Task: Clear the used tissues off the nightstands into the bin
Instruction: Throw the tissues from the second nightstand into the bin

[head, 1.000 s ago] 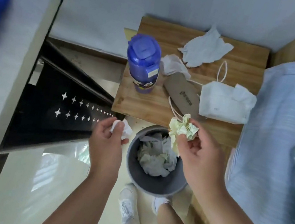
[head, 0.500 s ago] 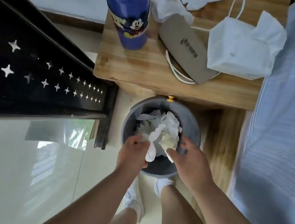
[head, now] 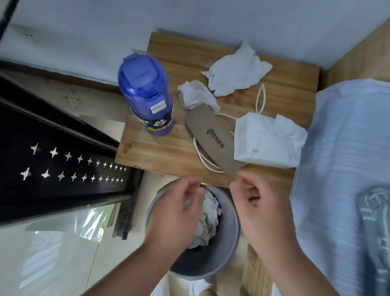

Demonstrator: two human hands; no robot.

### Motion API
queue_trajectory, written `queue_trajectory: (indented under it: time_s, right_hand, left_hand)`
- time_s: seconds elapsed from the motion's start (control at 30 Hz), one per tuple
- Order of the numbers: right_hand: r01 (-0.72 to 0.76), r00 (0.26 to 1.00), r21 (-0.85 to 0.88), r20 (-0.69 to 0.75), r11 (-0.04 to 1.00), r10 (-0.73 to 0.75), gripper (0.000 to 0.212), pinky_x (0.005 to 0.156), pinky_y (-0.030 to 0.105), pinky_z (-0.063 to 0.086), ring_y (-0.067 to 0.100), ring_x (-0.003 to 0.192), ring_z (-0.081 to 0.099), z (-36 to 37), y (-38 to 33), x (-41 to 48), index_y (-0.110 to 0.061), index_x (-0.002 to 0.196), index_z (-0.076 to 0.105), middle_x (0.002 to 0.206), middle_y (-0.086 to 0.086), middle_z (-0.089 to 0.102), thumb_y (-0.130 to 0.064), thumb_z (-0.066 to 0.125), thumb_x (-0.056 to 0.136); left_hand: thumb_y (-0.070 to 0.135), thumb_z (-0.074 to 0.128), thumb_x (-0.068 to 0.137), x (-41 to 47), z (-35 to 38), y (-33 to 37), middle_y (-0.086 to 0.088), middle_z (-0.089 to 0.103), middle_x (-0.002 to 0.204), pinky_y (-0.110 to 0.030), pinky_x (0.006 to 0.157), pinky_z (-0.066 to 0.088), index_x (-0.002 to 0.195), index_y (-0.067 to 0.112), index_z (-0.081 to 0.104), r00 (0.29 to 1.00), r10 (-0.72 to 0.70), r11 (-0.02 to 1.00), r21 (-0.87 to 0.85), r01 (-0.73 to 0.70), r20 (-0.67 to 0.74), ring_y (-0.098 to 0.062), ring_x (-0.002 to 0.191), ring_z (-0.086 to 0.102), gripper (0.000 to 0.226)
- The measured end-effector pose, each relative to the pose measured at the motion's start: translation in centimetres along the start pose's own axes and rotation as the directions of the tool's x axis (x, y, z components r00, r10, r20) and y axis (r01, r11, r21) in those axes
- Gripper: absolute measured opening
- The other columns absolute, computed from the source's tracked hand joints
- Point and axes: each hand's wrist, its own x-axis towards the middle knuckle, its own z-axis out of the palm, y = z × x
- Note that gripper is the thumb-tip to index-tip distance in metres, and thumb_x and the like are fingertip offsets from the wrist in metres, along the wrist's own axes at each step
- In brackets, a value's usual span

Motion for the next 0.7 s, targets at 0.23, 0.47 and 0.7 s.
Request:
queue_trajectory:
  time_s: [0.23, 0.47, 0.7]
  right_hand:
    - [0.247, 0.957, 0.074, -0.174, 0.966, -0.231, 0.018, 0.065, 0.017, 0.052, 0.005, 0.078, 0.066, -5.3, -8.0, 9.1, -0.041, 0.106, 0.067, 0.092, -0.023, 0.07, -0.043, 0.064, 0.089]
    - [0.276, 0.954, -0.268, -0.04, 0.923, -0.297, 0.035, 0.079, 0.027, 0.045, 0.014, 0.096, 0.063, -4.6, -9.0, 18.8, -0.026, 0.123, 0.072, 0.114, -0.006, 0.072, -0.039, 0.07, 0.091]
    - [0.367, 0.929, -0.583, 0.274, 0.725, -0.251, 0.074, 0.111, 0.045, 0.038, 0.038, 0.138, 0.043, -2.3, -7.7, 23.8, -0.026, 0.158, 0.037, 0.155, 0.008, 0.049, -0.038, 0.068, 0.093]
  left_hand:
    - [0.024, 0.062, 0.103, 5.1, 0.0, 10.7, 0.018, 0.061, 0.119, -0.025, 0.103, 0.043, 0.126, 0.026, 0.066, 0.935, 0.352, 0.931, 0.12, -0.344, -0.05, -0.006, 0.117, 0.056, 0.023]
    - [0.02, 0.062, 0.103, 11.4, 0.6, 13.5, -0.002, 0.059, 0.142, -0.036, 0.116, 0.035, 0.141, 0.019, 0.062, 0.935, 0.353, 0.841, 0.445, -0.309, -0.017, -0.022, 0.14, 0.044, 0.038]
    - [0.031, 0.061, 0.101, 16.1, 1.2, 12.8, -0.008, 0.038, 0.161, -0.051, 0.118, 0.036, 0.151, 0.026, 0.048, 0.995, 0.1, 0.781, 0.621, -0.068, -0.017, -0.033, 0.151, 0.029, 0.052]
